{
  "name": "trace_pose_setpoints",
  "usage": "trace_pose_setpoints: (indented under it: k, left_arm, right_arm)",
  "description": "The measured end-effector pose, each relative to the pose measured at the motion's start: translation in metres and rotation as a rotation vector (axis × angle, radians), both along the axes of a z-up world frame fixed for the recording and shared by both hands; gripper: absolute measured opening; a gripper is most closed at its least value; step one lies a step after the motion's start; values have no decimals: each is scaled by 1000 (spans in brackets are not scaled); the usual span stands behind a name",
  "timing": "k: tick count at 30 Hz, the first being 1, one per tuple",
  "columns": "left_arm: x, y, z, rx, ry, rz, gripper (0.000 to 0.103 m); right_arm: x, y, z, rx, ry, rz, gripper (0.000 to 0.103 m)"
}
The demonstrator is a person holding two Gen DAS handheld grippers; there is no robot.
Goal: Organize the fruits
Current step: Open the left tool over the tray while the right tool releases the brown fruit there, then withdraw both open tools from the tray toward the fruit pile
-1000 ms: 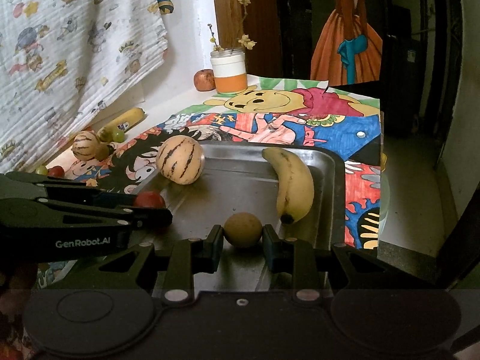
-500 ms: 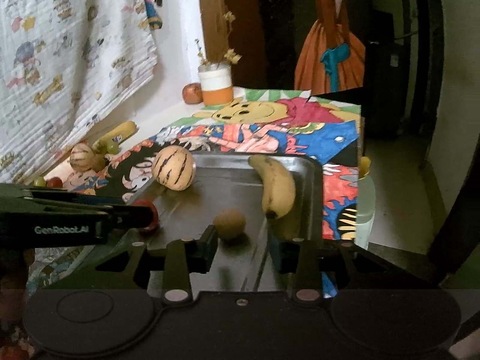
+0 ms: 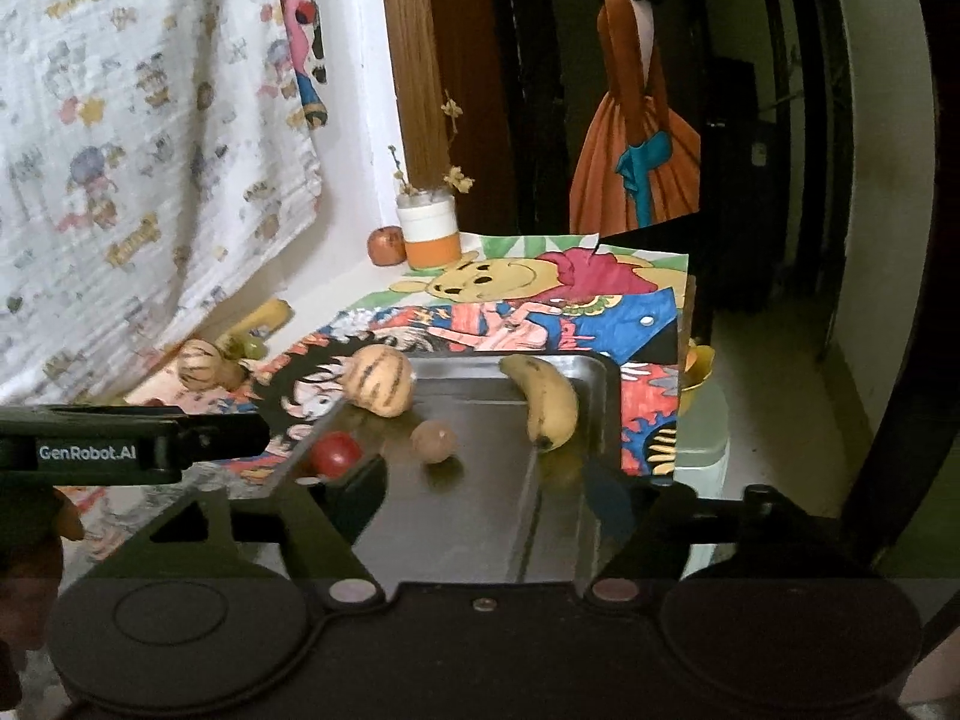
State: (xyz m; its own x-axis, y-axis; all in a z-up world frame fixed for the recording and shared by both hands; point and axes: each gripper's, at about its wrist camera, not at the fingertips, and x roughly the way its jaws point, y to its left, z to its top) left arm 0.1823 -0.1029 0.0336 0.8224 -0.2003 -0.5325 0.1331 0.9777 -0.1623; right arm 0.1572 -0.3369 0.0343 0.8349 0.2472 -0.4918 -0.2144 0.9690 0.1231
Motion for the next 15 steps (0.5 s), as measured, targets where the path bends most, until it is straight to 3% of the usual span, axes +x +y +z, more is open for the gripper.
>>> trace_pose_setpoints:
  k: [3,15]
  left_arm:
    - [-16,9,4,-10,-36,23,103]
    - [-68,46,12,-9,-52,58,103]
  right_arm:
    - [-13,5,6,0,-9,2,82]
    - [-65,21,26,27,-42,10,102]
